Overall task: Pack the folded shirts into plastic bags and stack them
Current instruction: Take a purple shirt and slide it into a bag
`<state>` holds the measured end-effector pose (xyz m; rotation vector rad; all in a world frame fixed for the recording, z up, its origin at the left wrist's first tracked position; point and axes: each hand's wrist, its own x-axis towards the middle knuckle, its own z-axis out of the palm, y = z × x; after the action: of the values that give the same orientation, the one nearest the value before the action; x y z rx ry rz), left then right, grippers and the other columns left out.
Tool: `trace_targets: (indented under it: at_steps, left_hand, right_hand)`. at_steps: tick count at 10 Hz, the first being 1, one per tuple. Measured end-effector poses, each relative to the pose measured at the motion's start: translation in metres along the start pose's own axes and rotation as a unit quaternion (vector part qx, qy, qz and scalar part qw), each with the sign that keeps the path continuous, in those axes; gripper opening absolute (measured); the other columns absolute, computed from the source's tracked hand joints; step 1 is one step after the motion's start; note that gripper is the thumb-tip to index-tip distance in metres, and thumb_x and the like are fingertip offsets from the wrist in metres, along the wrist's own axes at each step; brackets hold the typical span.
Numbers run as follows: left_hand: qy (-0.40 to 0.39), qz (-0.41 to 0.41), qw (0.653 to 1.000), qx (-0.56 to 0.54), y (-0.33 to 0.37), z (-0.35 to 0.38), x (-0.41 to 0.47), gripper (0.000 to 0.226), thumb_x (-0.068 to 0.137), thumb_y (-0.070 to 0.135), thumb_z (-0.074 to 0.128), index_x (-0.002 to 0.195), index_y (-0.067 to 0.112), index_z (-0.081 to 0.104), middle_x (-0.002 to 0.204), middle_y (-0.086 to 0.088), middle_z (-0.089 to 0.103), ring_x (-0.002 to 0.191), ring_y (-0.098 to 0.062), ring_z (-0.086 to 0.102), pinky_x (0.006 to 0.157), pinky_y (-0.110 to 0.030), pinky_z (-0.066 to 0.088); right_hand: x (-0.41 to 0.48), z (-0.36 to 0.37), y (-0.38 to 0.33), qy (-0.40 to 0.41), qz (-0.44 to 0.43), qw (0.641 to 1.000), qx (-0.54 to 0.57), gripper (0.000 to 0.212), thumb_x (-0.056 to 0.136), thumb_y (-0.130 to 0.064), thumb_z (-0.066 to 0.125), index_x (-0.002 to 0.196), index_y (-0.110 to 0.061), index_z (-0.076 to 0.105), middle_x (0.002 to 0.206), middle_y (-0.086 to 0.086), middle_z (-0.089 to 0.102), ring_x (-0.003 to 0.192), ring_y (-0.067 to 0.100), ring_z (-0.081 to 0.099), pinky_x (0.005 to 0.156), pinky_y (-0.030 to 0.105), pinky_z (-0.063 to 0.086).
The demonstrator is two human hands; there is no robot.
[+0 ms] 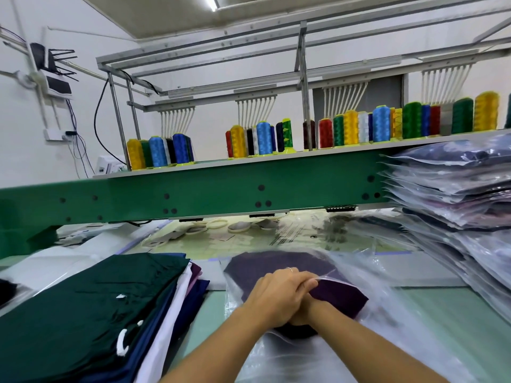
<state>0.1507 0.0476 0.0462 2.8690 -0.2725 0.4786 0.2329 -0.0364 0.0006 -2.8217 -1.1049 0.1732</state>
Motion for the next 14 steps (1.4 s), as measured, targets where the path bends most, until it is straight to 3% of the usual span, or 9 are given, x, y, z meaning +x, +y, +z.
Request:
trace_targets:
  at_steps: [1, 2, 3, 4, 6, 8, 10, 11, 14]
  left_hand:
    - [0.009, 0.016, 0.999, 0.032, -0.003, 0.002, -0.004, 0.033, 0.105, 0.052, 0.034, 0.133, 0.047, 0.05, 0.12, 0.013, 0.06, 0.106, -0.02, 0.059, 0.084, -0.039, 0.048]
    - [0.017, 0.028, 0.999, 0.037, -0.006, 0.005, -0.007, 0.027, 0.103, 0.051, 0.041, 0.129, 0.045, 0.049, 0.115, 0.013, 0.059, 0.104, -0.021, 0.06, 0.081, -0.039, 0.049]
    - [-0.013, 0.031, 0.998, 0.059, -0.007, 0.012, -0.017, 0.032, 0.097, 0.054, 0.054, 0.126, 0.042, 0.049, 0.114, 0.013, 0.055, 0.101, -0.022, 0.06, 0.074, -0.035, 0.041]
    - [-0.047, 0.031, 0.994, 0.089, -0.01, 0.015, -0.024, 0.04, 0.092, 0.057, 0.06, 0.125, 0.038, 0.049, 0.115, 0.012, 0.054, 0.096, -0.023, 0.06, 0.072, -0.034, 0.036]
    - [-0.095, 0.011, 0.989, 0.112, -0.022, 0.023, -0.046, 0.041, 0.091, 0.066, 0.055, 0.105, 0.028, 0.047, 0.101, 0.009, 0.048, 0.092, -0.022, 0.057, 0.07, -0.035, 0.037]
    - [-0.051, -0.003, 0.993, 0.103, -0.034, 0.019, -0.061, 0.025, 0.1, 0.05, 0.051, 0.112, 0.028, 0.053, 0.112, 0.007, 0.058, 0.099, -0.023, 0.059, 0.077, -0.035, 0.045]
    - [0.002, -0.037, 0.995, 0.096, -0.04, 0.016, -0.066, 0.02, 0.098, 0.04, 0.057, 0.095, 0.028, 0.042, 0.102, 0.008, 0.058, 0.092, -0.024, 0.058, 0.076, -0.037, 0.046]
    - [0.036, -0.061, 0.993, 0.099, -0.045, 0.014, -0.068, 0.026, 0.096, 0.04, 0.062, 0.093, 0.027, 0.039, 0.098, 0.008, 0.056, 0.089, -0.022, 0.058, 0.075, -0.036, 0.048]
    - [0.011, -0.023, 0.993, 0.118, -0.055, -0.005, -0.074, 0.028, 0.093, 0.026, 0.065, 0.087, 0.022, 0.038, 0.084, 0.007, 0.054, 0.078, -0.022, 0.052, 0.07, -0.036, 0.045]
  right_hand:
    - [-0.013, -0.004, 0.014, 0.095, -0.096, 0.985, -0.102, 0.051, 0.108, -0.018, 0.039, 0.153, 0.003, 0.024, 0.164, 0.018, 0.019, 0.153, 0.028, 0.016, 0.114, 0.011, 0.013]
    - [-0.031, -0.001, 0.029, 0.086, -0.11, 0.981, -0.135, 0.055, 0.109, -0.03, 0.029, 0.16, -0.016, 0.013, 0.168, 0.011, 0.004, 0.155, 0.028, 0.003, 0.125, 0.036, 0.005]
    - [-0.067, 0.001, 0.072, 0.09, -0.081, 0.992, -0.042, 0.052, 0.104, -0.043, 0.038, 0.155, -0.034, 0.03, 0.162, -0.001, 0.025, 0.151, 0.028, 0.02, 0.122, 0.04, 0.021]
    - [-0.093, 0.001, 0.092, 0.066, -0.067, 0.995, -0.035, 0.039, 0.097, -0.039, 0.048, 0.136, -0.034, 0.049, 0.138, -0.007, 0.053, 0.128, 0.021, 0.05, 0.103, 0.032, 0.041]
    - [-0.129, -0.005, 0.108, 0.262, -0.016, 0.956, -0.132, 0.012, 0.088, -0.03, 0.06, 0.1, -0.029, 0.058, 0.1, -0.013, 0.064, 0.094, 0.015, 0.061, 0.071, 0.032, 0.049]
    - [-0.123, -0.004, 0.119, 0.217, 0.04, 0.973, -0.06, 0.036, 0.087, -0.057, 0.055, 0.119, -0.042, 0.052, 0.114, -0.018, 0.054, 0.11, 0.011, 0.054, 0.089, 0.031, 0.041]
    - [-0.107, 0.0, 0.115, 0.228, -0.049, 0.956, -0.177, 0.018, 0.092, -0.044, 0.055, 0.099, -0.028, 0.06, 0.098, -0.01, 0.064, 0.092, 0.016, 0.062, 0.078, 0.03, 0.041]
    - [-0.108, -0.003, 0.11, 0.274, -0.131, 0.919, -0.252, 0.03, 0.064, -0.016, 0.071, 0.092, -0.025, 0.067, 0.07, -0.009, 0.061, 0.06, 0.016, 0.061, 0.056, 0.027, 0.047]
    - [-0.14, -0.03, 0.103, 0.279, -0.122, 0.921, -0.242, 0.041, 0.058, -0.004, 0.064, 0.092, -0.027, 0.058, 0.078, -0.011, 0.047, 0.051, 0.017, 0.046, 0.038, 0.029, 0.028]
